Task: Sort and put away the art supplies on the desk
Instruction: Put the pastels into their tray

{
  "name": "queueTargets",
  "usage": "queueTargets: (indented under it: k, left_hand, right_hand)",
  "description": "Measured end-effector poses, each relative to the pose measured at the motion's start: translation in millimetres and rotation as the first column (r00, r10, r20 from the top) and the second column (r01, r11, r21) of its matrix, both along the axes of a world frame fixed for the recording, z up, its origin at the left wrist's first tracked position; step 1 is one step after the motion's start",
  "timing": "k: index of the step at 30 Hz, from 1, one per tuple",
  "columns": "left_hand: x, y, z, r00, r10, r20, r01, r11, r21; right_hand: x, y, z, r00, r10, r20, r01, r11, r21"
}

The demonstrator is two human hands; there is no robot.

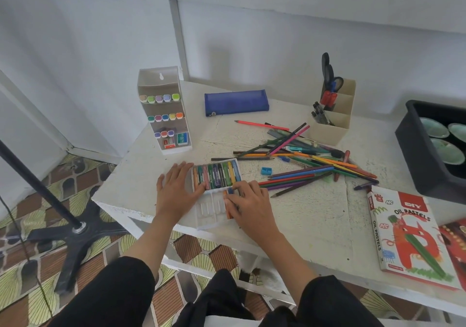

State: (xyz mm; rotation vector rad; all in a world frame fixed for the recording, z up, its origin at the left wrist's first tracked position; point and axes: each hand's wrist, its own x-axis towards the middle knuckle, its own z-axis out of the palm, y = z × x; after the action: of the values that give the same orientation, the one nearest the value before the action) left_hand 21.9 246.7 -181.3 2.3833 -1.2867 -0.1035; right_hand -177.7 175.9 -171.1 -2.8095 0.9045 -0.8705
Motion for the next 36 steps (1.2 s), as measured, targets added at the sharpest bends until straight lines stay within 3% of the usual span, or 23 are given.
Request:
queueTargets:
  k: [4,7,10,13,16,21,25,29,33,36]
  left_hand:
    - [0,-1,0,1.0,-0.003,-0.001,0.003,1.0,0.002]
    - [0,-1,1,1.0,-0.003,-0.003,0.003,1.0,-0.008]
    - [-1,-1,1,1.0,0.0,-0.007,0.0,1.0,-0.014]
    - [-1,-1,1,1.0,0.0,-0.003,0.0,1.0,-0.01]
    - [0,-1,1,1.0,-0.001,-0.006,0.001,1.0,-0.003]
    - [-1,0,3,1.0,-0.005,-0.003,0.005,1.0,0.006]
    - [0,1,4,1.0,-0.022,0.003,0.022,1.0,0.022]
    - [0,1,3,0.999,-0.042,0.015,0.041,0.997,0.07]
    - [0,0,0,0.998,-0.055,0.024,0.052,0.991,0.124]
    - [-1,0,-2,0.998,-0.051,0.024,0.046,0.986,0.158]
  right_hand:
    - [-17,-14,11,0.998,-0.068,-0.011,0.069,0.997,0.024]
    - [-49,-43,17,0.967,-0.251,0.042,0.248,0.966,0.068]
    - [-96,-70,24,0.872,-0.488,0.026,0.486,0.871,0.073]
    - [-136,-92,32,0.726,-0.668,-0.162,0.681,0.731,0.041]
    - [-157,-107,38,0.58,-0.73,-0.361,0.79,0.612,0.032]
    - [-171,-117,38,0.492,-0.731,-0.473,0.825,0.564,-0.014]
    - [-177,-122,40,0.519,-0.712,-0.472,0.811,0.585,0.01]
    - [-180,-117,39,0.614,-0.659,-0.435,0.721,0.693,-0.032]
    - [-169,-93,34,0.78,-0.592,-0.204,0.6,0.8,-0.028]
    - [-156,-70,32,0.853,-0.519,-0.051,0.513,0.853,-0.098]
